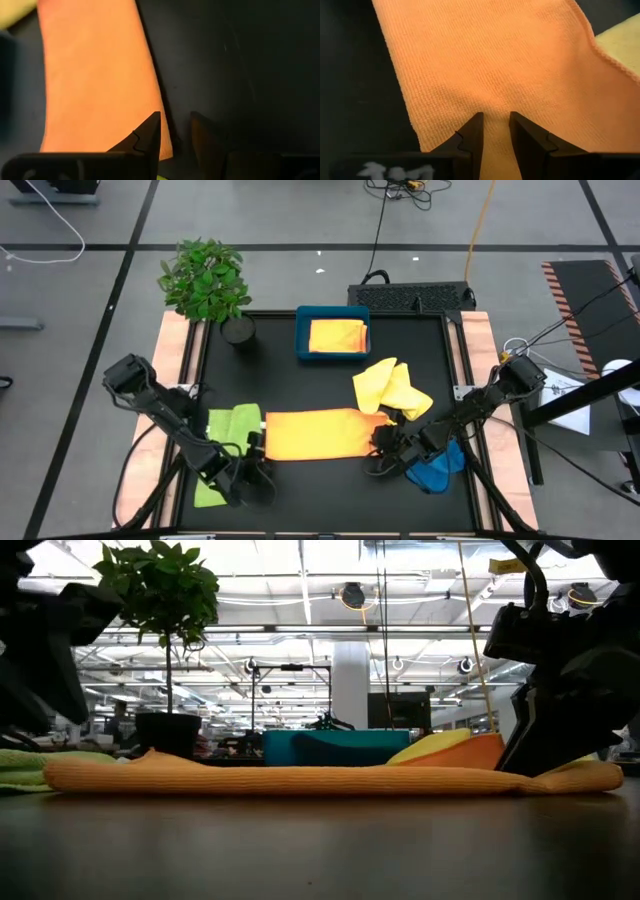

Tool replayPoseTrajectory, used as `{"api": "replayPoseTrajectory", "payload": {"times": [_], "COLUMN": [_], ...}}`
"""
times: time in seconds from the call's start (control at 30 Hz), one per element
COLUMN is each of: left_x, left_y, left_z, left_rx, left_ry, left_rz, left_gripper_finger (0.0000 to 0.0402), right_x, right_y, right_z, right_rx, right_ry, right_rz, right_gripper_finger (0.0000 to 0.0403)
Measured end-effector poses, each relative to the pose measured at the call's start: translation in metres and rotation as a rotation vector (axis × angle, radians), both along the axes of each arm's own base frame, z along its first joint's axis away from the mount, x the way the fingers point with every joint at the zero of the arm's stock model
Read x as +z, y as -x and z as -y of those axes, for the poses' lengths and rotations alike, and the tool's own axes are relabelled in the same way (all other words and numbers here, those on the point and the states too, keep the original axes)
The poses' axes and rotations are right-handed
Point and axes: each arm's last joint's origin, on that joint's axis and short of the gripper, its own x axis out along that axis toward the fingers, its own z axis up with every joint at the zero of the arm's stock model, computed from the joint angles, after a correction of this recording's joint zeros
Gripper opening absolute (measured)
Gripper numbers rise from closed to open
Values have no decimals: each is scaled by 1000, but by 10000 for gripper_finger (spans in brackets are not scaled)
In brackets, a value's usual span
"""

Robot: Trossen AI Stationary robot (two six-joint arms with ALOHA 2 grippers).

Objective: Fold microfiber towels
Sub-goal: Fold the orange microfiber towel

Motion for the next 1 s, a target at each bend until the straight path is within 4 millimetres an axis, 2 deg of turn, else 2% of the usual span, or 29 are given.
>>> {"api": "replayPoseTrajectory", "payload": {"times": [0.27, 0.57, 0.7, 0.83, 1.0], "left_x": [-22, -26, -27, -27, -27], "left_y": [-8, -9, -6, -6, -6], "left_z": [-4, -11, -16, -18, -18], "left_rx": [-6, 47, 114, 119, 63], "left_ry": [-84, -95, -103, -109, -144], "left_rz": [-66, -96, -126, -133, -142], "left_gripper_finger": [118, 212, 230, 216, 150], "right_x": [0, 1, 1, 2, 2], "right_y": [0, -1, -2, -4, -4], "right_z": [0, -1, -2, -4, -5], "right_rx": [1, 5, 15, 12, 24], "right_ry": [-4, -10, -29, -57, -85], "right_rz": [4, 12, 15, 40, 31], "right_gripper_finger": [89, 89, 89, 89, 89]}}
